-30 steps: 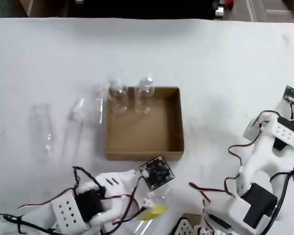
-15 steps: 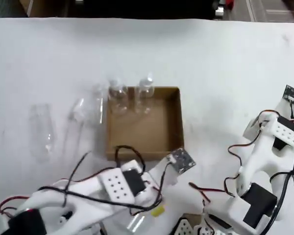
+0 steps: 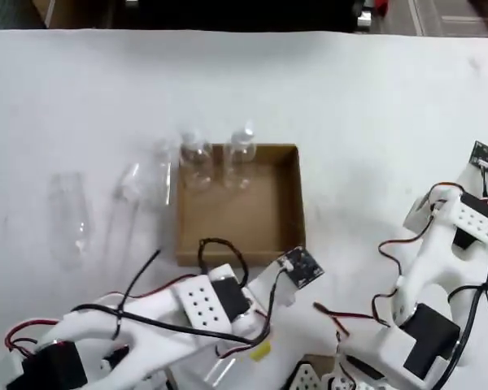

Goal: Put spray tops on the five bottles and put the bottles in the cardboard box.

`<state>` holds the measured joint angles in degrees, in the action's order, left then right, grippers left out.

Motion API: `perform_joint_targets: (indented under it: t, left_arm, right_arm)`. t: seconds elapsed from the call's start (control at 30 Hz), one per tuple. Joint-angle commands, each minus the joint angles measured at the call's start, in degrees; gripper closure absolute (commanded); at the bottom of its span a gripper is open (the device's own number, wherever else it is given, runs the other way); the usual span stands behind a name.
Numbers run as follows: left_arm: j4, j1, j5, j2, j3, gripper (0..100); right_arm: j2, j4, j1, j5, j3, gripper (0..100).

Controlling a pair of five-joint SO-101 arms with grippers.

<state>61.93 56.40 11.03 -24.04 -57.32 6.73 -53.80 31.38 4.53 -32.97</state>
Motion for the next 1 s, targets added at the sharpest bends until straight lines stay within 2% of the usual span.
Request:
perform_joint_targets:
  t: [0.0,0.13,0.27,0.43,0.57,0.73,0.83,0.97]
  left_arm:
    - [0.1,-0.2,0.2,0.0,3.0,74]
    - [0.1,-0.2,0.2,-0.5,3.1,74]
    - [0.7,-0.2,0.0,-0.5,6.3,83]
    - [0.7,-0.2,-9.8,-0.2,10.3,98]
    - [5.2,-0.2,-11.4,-0.6,13.4,98]
    - [18.7,-0.2,-11.6,-0.6,27.5,98]
    - [23.8,-0.2,-12.0,-0.6,33.4,98]
    - [25.4,-0.3,-18.7,-0.7,35.7,98]
  right_arm:
    - [2.2,0.7,0.7,-0.6,0.4,98.2]
    - [2.2,0.7,0.7,-0.6,0.4,98.2]
    - [2.2,0.7,0.7,-0.6,0.4,98.2]
    - [2.2,0.7,0.7,-0.6,0.1,98.2]
    - [2.7,0.9,0.7,-0.6,-0.5,98.2]
    - [2.7,0.9,0.7,-0.6,-0.5,98.2]
    - [2.7,0.9,0.7,-0.6,-0.5,98.2]
    - [2.7,0.9,0.7,-0.6,-0.5,98.2]
